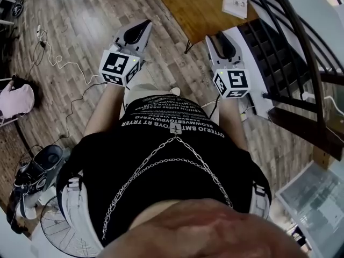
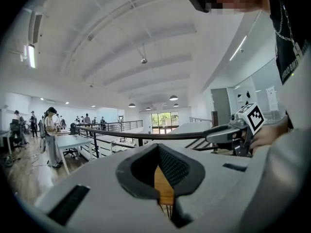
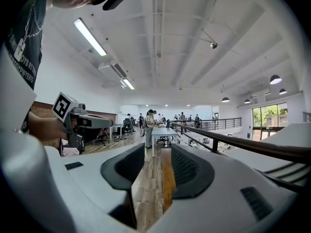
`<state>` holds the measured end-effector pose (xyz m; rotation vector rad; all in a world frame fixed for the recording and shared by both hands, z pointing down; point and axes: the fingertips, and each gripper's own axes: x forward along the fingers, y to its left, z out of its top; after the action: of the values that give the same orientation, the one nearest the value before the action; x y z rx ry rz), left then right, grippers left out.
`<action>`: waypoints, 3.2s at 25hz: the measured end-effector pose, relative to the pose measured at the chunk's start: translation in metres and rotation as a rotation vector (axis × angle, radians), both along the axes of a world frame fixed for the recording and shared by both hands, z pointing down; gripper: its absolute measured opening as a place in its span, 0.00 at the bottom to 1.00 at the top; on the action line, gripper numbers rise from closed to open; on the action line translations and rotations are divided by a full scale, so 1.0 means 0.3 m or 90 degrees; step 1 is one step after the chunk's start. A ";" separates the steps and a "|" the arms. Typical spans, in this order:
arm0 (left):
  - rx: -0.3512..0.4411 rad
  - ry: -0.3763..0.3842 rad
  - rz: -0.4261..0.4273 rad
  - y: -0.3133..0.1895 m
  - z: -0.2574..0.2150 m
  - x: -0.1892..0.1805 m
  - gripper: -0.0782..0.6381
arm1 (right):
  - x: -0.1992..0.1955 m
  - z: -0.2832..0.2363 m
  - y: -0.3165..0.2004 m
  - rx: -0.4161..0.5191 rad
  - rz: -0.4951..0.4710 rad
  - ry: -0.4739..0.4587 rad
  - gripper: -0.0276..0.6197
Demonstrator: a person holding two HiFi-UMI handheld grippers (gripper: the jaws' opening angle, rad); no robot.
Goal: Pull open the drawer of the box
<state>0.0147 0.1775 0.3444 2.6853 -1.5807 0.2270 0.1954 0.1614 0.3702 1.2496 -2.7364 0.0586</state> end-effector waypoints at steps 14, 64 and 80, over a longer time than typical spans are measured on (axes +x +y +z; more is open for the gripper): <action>0.004 0.002 0.020 -0.026 -0.023 0.075 0.12 | 0.046 0.006 -0.015 -0.002 0.013 -0.014 0.27; 0.022 0.013 0.068 -0.568 0.021 -0.703 0.12 | -0.774 -0.019 -0.531 0.002 0.059 0.049 0.27; 0.012 0.000 0.099 -0.920 0.044 -0.547 0.12 | -0.656 0.022 -0.894 -0.008 0.065 0.040 0.27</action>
<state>-0.1493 -0.0984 0.3577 2.8241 -1.3819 0.2148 -0.0015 -0.1068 0.3767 1.3638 -2.6133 0.0450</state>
